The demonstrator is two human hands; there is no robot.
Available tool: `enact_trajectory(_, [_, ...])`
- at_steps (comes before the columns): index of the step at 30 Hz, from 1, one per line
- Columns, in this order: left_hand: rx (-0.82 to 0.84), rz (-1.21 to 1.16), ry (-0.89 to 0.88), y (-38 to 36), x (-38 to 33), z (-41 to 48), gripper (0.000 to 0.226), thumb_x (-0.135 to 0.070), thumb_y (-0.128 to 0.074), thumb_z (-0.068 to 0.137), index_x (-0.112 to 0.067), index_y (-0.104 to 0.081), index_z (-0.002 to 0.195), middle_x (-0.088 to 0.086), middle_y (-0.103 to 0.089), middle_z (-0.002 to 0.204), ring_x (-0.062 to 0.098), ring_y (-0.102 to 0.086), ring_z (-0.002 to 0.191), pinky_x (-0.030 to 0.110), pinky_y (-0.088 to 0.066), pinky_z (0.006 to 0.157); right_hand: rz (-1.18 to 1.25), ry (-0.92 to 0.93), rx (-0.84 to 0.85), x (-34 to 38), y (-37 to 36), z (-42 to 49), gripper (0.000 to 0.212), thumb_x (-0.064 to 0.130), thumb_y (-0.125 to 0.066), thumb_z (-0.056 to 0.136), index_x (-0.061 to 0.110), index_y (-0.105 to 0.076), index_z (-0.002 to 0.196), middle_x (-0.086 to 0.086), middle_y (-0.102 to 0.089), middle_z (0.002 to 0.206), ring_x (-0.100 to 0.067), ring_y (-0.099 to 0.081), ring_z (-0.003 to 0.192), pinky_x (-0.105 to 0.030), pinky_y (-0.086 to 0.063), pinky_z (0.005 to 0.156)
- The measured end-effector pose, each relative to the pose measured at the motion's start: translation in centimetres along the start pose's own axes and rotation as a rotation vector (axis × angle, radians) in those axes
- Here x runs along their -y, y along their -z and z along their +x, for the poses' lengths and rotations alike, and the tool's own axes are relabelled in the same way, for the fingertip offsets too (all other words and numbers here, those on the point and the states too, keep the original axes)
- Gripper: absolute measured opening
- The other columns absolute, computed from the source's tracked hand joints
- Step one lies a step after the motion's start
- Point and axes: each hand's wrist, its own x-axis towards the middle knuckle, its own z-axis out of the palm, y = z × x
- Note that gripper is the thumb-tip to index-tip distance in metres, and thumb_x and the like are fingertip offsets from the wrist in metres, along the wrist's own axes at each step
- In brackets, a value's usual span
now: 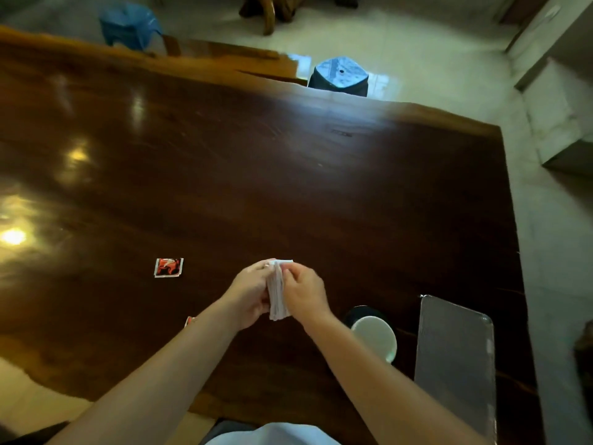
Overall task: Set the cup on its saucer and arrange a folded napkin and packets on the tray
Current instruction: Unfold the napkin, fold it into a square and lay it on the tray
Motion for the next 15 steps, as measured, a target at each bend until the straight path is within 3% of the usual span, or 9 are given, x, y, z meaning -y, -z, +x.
enact_trajectory(2, [-0.053,-0.07,-0.003,-1.3,1.1,-0.2,0.029,-0.027,-0.044,0.105,-0.014,-0.064,0.123,0.013,-0.071,0.115,0.029,-0.068,0.108,0.05,-0.056,0.091,-0.012,0.05,0.009,0.1,-1.0,-1.6,0.029,0.028,-0.042,0.106,0.016,-0.068,0.108,-0.001,-0.071,0.096,-0.014,-0.07,0.089,-0.036,-0.061,0.079])
enact_trajectory(4, [-0.07,-0.142,-0.006,-1.7,2.1,-0.3,0.027,-0.031,-0.053,0.102,-0.009,-0.066,0.112,0.014,-0.074,0.102,0.029,-0.07,0.102,0.049,-0.054,0.098,-0.036,0.104,0.03,-0.4,-1.4,-2.8,0.026,0.022,-0.041,0.105,0.015,-0.067,0.106,-0.001,-0.071,0.097,-0.014,-0.069,0.09,-0.039,-0.059,0.084])
enact_trajectory(6, [-0.078,-0.132,-0.036,-1.6,2.9,-0.3,0.021,-0.027,-0.057,0.101,-0.008,-0.065,0.103,0.014,-0.072,0.089,0.029,-0.071,0.088,0.047,-0.054,0.089,-0.101,0.174,0.064,-1.1,-0.9,-3.3,0.028,0.013,-0.043,0.102,0.013,-0.068,0.114,-0.004,-0.072,0.107,-0.015,-0.067,0.097,-0.033,-0.056,0.089])
enact_trajectory(8, [-0.103,-0.171,-0.007,-1.1,3.2,-0.4,0.02,-0.023,-0.052,0.103,-0.008,-0.064,0.106,0.015,-0.07,0.087,0.029,-0.069,0.079,0.046,-0.055,0.077,-0.143,0.2,0.017,-1.8,0.4,-3.5,0.03,0.01,-0.051,0.098,0.011,-0.072,0.119,-0.007,-0.074,0.114,-0.019,-0.068,0.105,-0.03,-0.053,0.092])
enact_trajectory(10, [-0.051,-0.255,0.085,-0.4,3.4,-0.4,0.025,-0.023,-0.049,0.103,-0.006,-0.064,0.114,0.017,-0.071,0.1,0.031,-0.068,0.089,0.047,-0.055,0.076,-0.154,0.196,-0.161,-2.5,2.1,-2.9,0.033,0.01,-0.059,0.093,0.01,-0.07,0.123,-0.007,-0.071,0.12,-0.021,-0.066,0.112,-0.029,-0.051,0.095])
enact_trajectory(12, [0.063,-0.278,0.191,0.4,3.2,-0.5,0.034,-0.025,-0.05,0.101,-0.006,-0.062,0.126,0.019,-0.068,0.122,0.035,-0.065,0.11,0.052,-0.053,0.089,-0.155,0.112,-0.239,-3.1,4.0,-2.2,0.047,0.018,-0.066,0.091,0.014,-0.059,0.137,-0.002,-0.063,0.133,-0.019,-0.059,0.123,-0.034,-0.047,0.104])
enact_trajectory(15, [0.211,-0.215,0.269,0.6,2.8,-0.3,0.036,-0.029,-0.056,0.098,-0.009,-0.063,0.127,0.02,-0.068,0.13,0.037,-0.064,0.119,0.053,-0.048,0.103,0.126,-0.2,-0.013,-3.4,5.9,-1.6,0.046,0.027,-0.068,0.093,0.016,-0.058,0.137,0.0,-0.065,0.13,-0.02,-0.065,0.113,-0.044,-0.055,0.099])
